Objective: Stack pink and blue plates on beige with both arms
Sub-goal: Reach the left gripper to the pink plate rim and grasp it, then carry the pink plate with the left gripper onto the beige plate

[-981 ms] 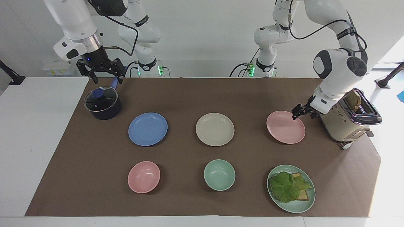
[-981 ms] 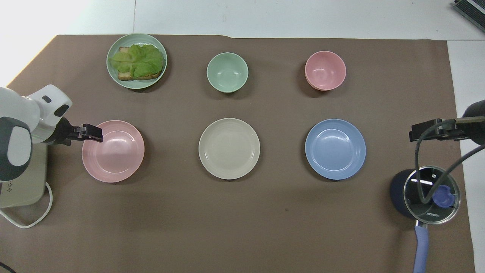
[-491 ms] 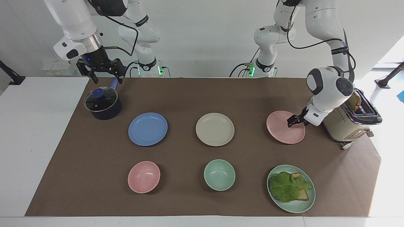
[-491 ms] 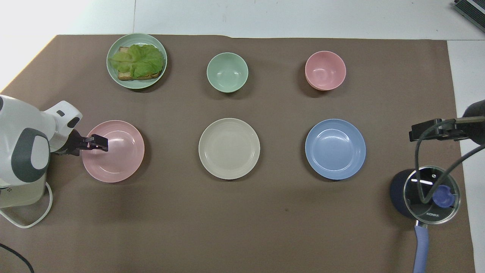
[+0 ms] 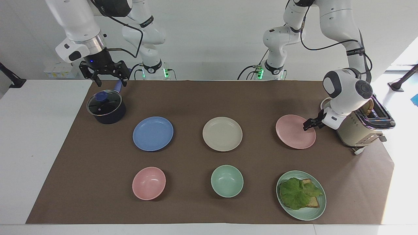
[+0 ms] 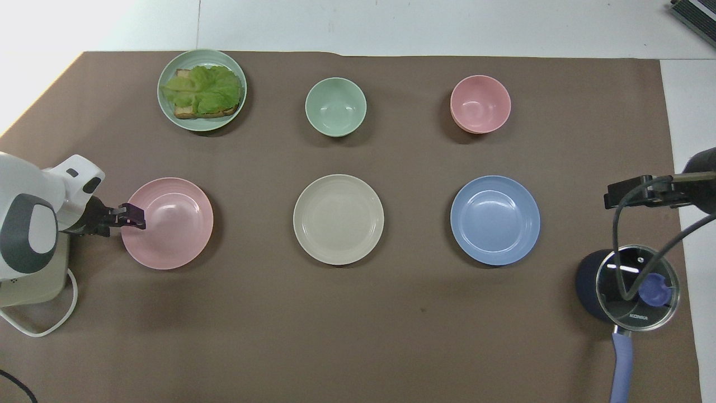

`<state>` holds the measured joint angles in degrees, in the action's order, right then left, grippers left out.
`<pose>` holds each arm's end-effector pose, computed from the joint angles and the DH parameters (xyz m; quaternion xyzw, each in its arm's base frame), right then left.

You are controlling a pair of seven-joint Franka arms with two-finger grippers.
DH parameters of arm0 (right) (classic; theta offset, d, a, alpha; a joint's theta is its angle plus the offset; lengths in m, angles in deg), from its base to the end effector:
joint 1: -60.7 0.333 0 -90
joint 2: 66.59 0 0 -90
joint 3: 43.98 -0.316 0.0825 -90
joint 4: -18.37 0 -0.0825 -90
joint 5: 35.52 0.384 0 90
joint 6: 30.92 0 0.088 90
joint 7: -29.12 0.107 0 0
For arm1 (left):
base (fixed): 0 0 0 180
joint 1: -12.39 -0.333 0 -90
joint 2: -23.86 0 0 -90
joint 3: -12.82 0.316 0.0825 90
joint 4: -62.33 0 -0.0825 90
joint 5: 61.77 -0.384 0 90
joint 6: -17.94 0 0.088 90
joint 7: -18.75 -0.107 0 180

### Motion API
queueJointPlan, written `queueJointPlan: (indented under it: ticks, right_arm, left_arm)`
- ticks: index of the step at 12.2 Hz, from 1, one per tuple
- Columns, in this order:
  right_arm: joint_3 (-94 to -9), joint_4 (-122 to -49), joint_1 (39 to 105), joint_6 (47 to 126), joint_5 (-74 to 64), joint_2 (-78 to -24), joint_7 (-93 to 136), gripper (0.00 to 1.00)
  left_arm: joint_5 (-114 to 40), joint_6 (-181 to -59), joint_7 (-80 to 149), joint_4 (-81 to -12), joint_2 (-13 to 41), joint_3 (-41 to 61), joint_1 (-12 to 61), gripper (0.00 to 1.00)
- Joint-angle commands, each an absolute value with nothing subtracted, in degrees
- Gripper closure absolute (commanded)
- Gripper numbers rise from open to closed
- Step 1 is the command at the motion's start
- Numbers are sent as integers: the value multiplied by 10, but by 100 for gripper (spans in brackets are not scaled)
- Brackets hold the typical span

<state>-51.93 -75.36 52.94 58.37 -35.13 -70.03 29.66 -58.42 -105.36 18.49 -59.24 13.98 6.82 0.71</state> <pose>0.5341 0.0048 0.6251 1.0000 -0.0032 -0.0090 0.0008 0.5474 0.0526 0.3200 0.9949 0.0650 -0.0689 0.0359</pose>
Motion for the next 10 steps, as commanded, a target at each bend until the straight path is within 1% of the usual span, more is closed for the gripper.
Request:
queueJointPlan:
  ticks: [1,5,7,8,10]
  right_arm:
    - [-522,-760,523,591,-339,-705,304,0]
    - [-522,-760,523,591,-339,-705,304,0]
    - [-522,-760,523,591,-339,-705,304,0]
    - [-522,-760,523,591,-339,-705,304,0]
    - [-523,-760,523,591,-339,-705,304,0]
  left_arm:
    - [-592,-1045,180,-610,158,65,-1,100]
    - [-592,-1041,180,-610,158,65,-5,100]
    - [-592,-1010,180,-599,156,65,-3,100]
    - [-592,-980,183,-581,158,65,2,100]
    - [-591,-877,200,-512,159,61,14,100]
